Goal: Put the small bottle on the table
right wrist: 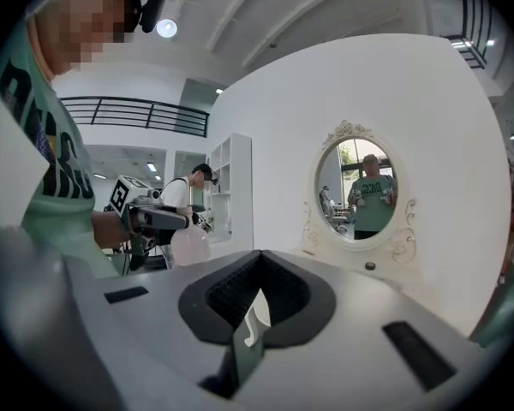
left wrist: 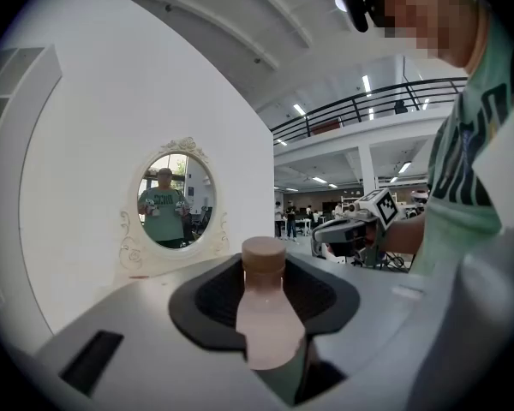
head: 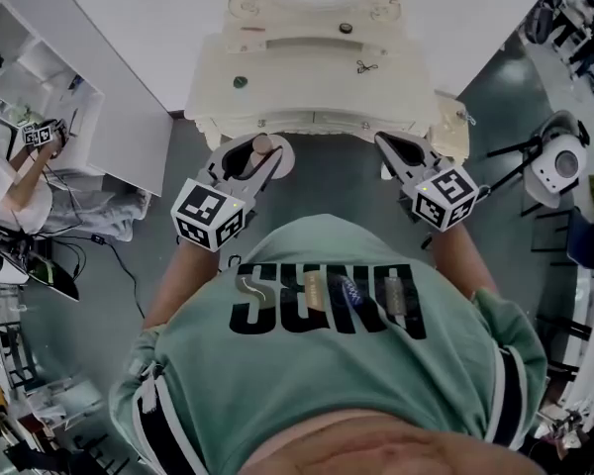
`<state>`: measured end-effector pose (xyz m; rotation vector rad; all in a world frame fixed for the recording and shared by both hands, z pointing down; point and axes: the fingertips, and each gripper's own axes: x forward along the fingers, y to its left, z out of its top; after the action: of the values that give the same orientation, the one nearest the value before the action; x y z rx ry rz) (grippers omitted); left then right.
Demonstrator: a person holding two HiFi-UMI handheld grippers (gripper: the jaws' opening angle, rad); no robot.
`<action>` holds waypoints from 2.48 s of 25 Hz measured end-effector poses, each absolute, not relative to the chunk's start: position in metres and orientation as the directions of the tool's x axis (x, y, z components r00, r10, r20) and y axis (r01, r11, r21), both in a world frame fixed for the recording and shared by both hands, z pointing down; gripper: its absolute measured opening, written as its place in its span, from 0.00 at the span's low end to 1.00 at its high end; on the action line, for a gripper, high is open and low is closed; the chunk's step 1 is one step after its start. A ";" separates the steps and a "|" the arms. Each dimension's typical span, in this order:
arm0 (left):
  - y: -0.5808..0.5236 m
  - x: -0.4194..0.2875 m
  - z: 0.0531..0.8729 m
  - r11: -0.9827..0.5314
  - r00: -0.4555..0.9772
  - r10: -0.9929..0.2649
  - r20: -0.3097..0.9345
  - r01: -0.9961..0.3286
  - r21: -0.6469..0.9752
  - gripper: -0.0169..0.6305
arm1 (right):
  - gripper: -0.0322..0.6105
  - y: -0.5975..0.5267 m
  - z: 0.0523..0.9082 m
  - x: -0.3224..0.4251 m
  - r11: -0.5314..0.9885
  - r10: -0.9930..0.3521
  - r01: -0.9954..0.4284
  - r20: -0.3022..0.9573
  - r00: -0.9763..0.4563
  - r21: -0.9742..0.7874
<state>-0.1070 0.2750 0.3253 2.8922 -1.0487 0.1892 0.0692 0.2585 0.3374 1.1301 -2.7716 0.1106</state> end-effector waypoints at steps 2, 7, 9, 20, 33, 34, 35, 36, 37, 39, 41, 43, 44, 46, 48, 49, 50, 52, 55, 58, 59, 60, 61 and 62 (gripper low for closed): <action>0.273 -0.104 0.325 -0.765 0.759 -0.636 0.137 -0.643 0.013 0.25 | 0.04 0.256 0.336 0.072 0.715 -0.687 -0.698 0.157 -0.710 -0.027; 0.270 -0.088 0.323 -0.761 0.754 -0.643 0.136 -0.649 0.006 0.25 | 0.04 0.253 0.335 0.086 0.721 -0.683 -0.693 0.154 -0.714 -0.020; 0.271 -0.078 0.322 -0.758 0.751 -0.646 0.136 -0.652 0.003 0.25 | 0.04 0.254 0.335 0.095 0.725 -0.679 -0.688 0.153 -0.718 -0.012; 0.272 -0.008 0.324 -0.745 0.740 -0.660 0.128 -0.667 0.012 0.25 | 0.04 0.253 0.337 0.163 0.745 -0.658 -0.667 0.158 -0.736 -0.005; 0.241 0.012 0.342 -0.739 0.735 -0.659 0.156 -0.672 0.042 0.25 | 0.04 0.218 0.354 0.180 0.756 -0.639 -0.653 0.171 -0.750 -0.039; 0.235 0.009 0.343 -0.740 0.737 -0.658 0.157 -0.671 0.046 0.25 | 0.04 0.212 0.355 0.176 0.755 -0.640 -0.655 0.173 -0.749 -0.042; 0.227 0.005 0.345 -0.742 0.738 -0.656 0.158 -0.669 0.049 0.25 | 0.04 0.205 0.357 0.172 0.753 -0.641 -0.656 0.176 -0.747 -0.045; 0.219 0.000 0.346 -0.744 0.741 -0.653 0.158 -0.667 0.052 0.25 | 0.04 0.198 0.358 0.168 0.752 -0.641 -0.658 0.179 -0.746 -0.047; 0.210 -0.005 0.347 -0.746 0.744 -0.650 0.157 -0.664 0.055 0.25 | 0.04 0.190 0.359 0.163 0.751 -0.642 -0.659 0.181 -0.745 -0.048; 0.189 -0.014 0.347 -0.754 0.752 -0.642 0.152 -0.655 0.056 0.25 | 0.04 0.173 0.359 0.152 0.748 -0.645 -0.662 0.183 -0.742 -0.046; 0.164 -0.023 0.347 -0.767 0.764 -0.628 0.148 -0.640 0.054 0.25 | 0.04 0.152 0.358 0.141 0.743 -0.652 -0.668 0.181 -0.736 -0.042; 0.138 -0.033 0.346 -0.783 0.780 -0.609 0.143 -0.620 0.051 0.25 | 0.04 0.130 0.357 0.129 0.735 -0.662 -0.677 0.178 -0.728 -0.041; 0.125 -0.038 0.345 -0.792 0.789 -0.599 0.139 -0.609 0.049 0.25 | 0.04 0.118 0.357 0.123 0.729 -0.668 -0.683 0.176 -0.723 -0.041; 0.096 -0.050 0.343 -0.808 0.805 -0.578 0.134 -0.588 0.044 0.25 | 0.04 0.091 0.357 0.110 0.715 -0.683 -0.698 0.174 -0.710 -0.043; 0.067 -0.061 0.342 -0.825 0.820 -0.554 0.142 -0.564 0.040 0.25 | 0.04 0.065 0.355 0.094 0.699 -0.698 -0.714 0.174 -0.695 -0.050; 0.053 -0.067 0.342 -0.834 0.829 -0.540 0.147 -0.550 0.036 0.25 | 0.04 0.053 0.354 0.085 0.694 -0.702 -0.718 0.174 -0.691 -0.051; 0.041 -0.072 0.341 -0.844 0.837 -0.526 0.151 -0.536 0.032 0.25 | 0.04 0.042 0.353 0.077 0.690 -0.705 -0.722 0.175 -0.687 -0.050; 0.016 -0.084 0.339 -0.861 0.853 -0.499 0.152 -0.508 0.028 0.25 | 0.04 0.018 0.350 0.062 0.679 -0.716 -0.733 0.177 -0.675 -0.047; -0.021 -0.098 0.337 -0.881 0.873 -0.464 0.150 -0.473 0.030 0.25 | 0.04 -0.018 0.346 0.046 0.653 -0.739 -0.756 0.175 -0.650 -0.052; -0.053 -0.109 0.337 -0.895 0.887 -0.435 0.153 -0.445 0.033 0.25 | 0.04 -0.048 0.344 0.032 0.638 -0.751 -0.768 0.180 -0.635 -0.048; -0.061 -0.113 0.337 -0.899 0.892 -0.426 0.153 -0.436 0.035 0.25 | 0.04 -0.057 0.344 0.028 0.634 -0.754 -0.772 0.182 -0.631 -0.048; -0.069 -0.116 0.338 -0.903 0.896 -0.417 0.154 -0.427 0.038 0.25 | 0.04 -0.066 0.345 0.025 0.629 -0.757 -0.776 0.185 -0.626 -0.049; -0.077 -0.119 0.338 -0.907 0.899 -0.409 0.154 -0.419 0.041 0.25 | 0.04 -0.074 0.346 0.021 0.625 -0.760 -0.779 0.187 -0.622 -0.049; -0.084 -0.121 0.340 -0.910 0.902 -0.402 0.156 -0.413 0.045 0.25 | 0.04 -0.081 0.346 0.018 0.622 -0.763 -0.782 0.190 -0.619 -0.050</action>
<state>-0.1213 -0.0837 0.3396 2.9890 -0.6410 0.2198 0.0182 -0.0813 0.3464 1.2907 -2.6919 0.1918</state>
